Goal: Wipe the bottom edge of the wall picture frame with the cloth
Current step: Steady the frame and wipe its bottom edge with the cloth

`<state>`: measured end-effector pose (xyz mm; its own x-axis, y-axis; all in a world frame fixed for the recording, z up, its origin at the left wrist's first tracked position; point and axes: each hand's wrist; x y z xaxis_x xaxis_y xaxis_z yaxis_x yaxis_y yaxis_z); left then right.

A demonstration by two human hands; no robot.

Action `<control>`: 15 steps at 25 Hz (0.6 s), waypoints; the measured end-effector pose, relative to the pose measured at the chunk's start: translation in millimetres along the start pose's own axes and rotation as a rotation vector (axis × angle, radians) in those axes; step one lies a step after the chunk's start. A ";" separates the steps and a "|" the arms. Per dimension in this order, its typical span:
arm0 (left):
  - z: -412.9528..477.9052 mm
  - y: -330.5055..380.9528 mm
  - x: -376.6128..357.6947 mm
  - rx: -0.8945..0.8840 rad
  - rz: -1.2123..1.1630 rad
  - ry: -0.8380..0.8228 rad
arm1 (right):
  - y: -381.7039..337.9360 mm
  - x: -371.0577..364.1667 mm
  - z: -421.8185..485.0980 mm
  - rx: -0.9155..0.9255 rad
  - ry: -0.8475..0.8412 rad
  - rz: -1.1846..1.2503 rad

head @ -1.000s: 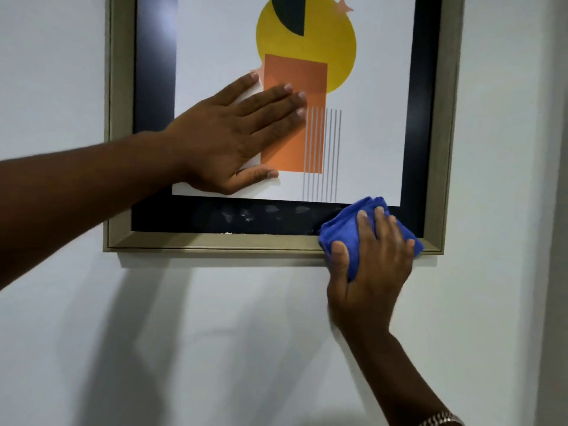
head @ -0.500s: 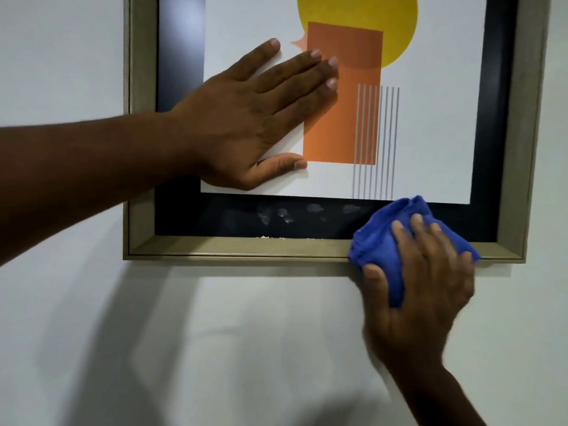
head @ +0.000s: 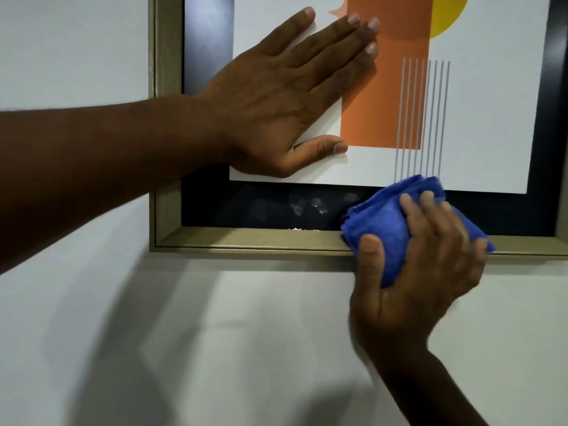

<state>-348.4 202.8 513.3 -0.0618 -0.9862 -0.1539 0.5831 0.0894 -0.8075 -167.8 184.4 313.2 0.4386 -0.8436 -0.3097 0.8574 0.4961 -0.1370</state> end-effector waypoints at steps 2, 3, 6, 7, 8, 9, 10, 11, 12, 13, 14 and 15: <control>-1.6 1.6 1.0 -0.011 0.011 -0.005 | -0.6 10.5 -5.2 0.121 -0.117 -0.007; -3.1 2.9 0.9 -0.013 0.016 -0.009 | 0.9 13.4 -5.5 0.120 -0.125 -0.009; -8.2 6.2 2.0 -0.005 0.018 -0.029 | -17.1 -4.7 5.4 -0.020 -0.014 0.016; -8.2 5.7 1.7 -0.003 0.020 -0.027 | -25.0 -11.8 5.8 0.002 0.004 0.024; -7.5 5.1 1.6 -0.003 0.018 -0.023 | -24.8 -11.9 3.2 0.067 -0.009 0.028; -6.8 4.4 1.6 -0.004 0.011 -0.022 | -19.2 -6.1 1.2 0.136 -0.044 0.036; -6.6 3.8 1.2 -0.004 0.006 -0.025 | -9.7 1.8 -0.7 0.175 -0.071 0.042; -7.2 3.7 0.3 0.006 0.009 -0.023 | -2.3 6.9 -1.4 0.160 -0.060 0.041; -7.9 3.7 -0.6 0.022 0.014 -0.017 | -0.8 4.3 -0.2 0.101 -0.014 0.031; -7.6 4.0 -0.7 0.032 0.010 -0.015 | -6.8 -3.9 0.8 0.023 0.049 0.027; -6.7 3.8 0.0 0.031 -0.001 -0.018 | -18.6 -14.2 0.8 -0.037 0.099 0.023; -6.1 3.7 0.9 0.027 -0.012 -0.021 | -31.0 -22.2 -2.1 -0.041 0.104 0.029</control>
<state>-351.2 203.1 506.7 -0.0524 -0.9898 -0.1324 0.6038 0.0742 -0.7937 -204.6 188.2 322.4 0.4310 -0.8037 -0.4102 0.8320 0.5299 -0.1640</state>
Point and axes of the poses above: each hand's wrist, its own z-axis towards the middle knuckle, its own x-axis out of the back of the hand, y = z × x, and after that the axes turned 15 degrees about z, right-handed
